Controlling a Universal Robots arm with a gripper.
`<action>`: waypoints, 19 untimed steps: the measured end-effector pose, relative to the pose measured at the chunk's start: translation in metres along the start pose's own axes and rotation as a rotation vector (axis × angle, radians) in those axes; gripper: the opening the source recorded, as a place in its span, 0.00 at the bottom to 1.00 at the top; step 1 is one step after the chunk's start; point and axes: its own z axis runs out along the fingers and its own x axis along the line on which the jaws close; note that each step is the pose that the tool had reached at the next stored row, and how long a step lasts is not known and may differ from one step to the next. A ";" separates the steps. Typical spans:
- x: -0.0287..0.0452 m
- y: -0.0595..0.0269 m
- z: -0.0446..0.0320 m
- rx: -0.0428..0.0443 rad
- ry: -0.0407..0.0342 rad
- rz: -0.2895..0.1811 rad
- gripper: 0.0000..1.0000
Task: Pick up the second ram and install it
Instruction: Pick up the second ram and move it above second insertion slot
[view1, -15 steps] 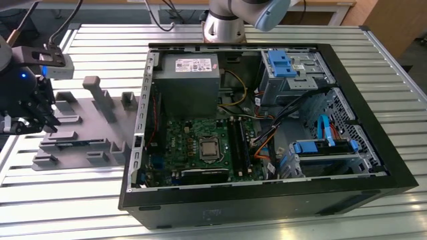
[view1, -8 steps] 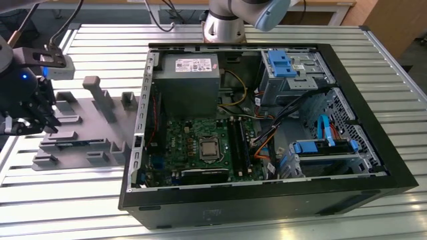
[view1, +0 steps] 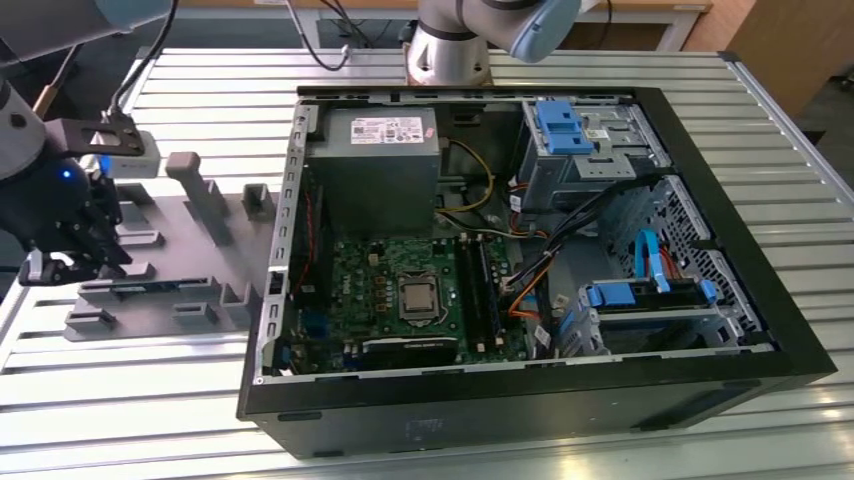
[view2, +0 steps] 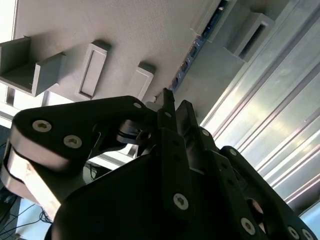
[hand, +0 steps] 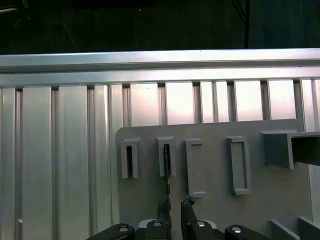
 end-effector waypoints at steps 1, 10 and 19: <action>0.0001 -0.0001 0.0017 -0.0004 0.0003 -0.006 0.24; 0.0006 -0.0003 0.0098 -0.0018 0.0029 -0.046 0.24; 0.0019 -0.0006 0.0157 -0.0008 0.0029 -0.046 0.24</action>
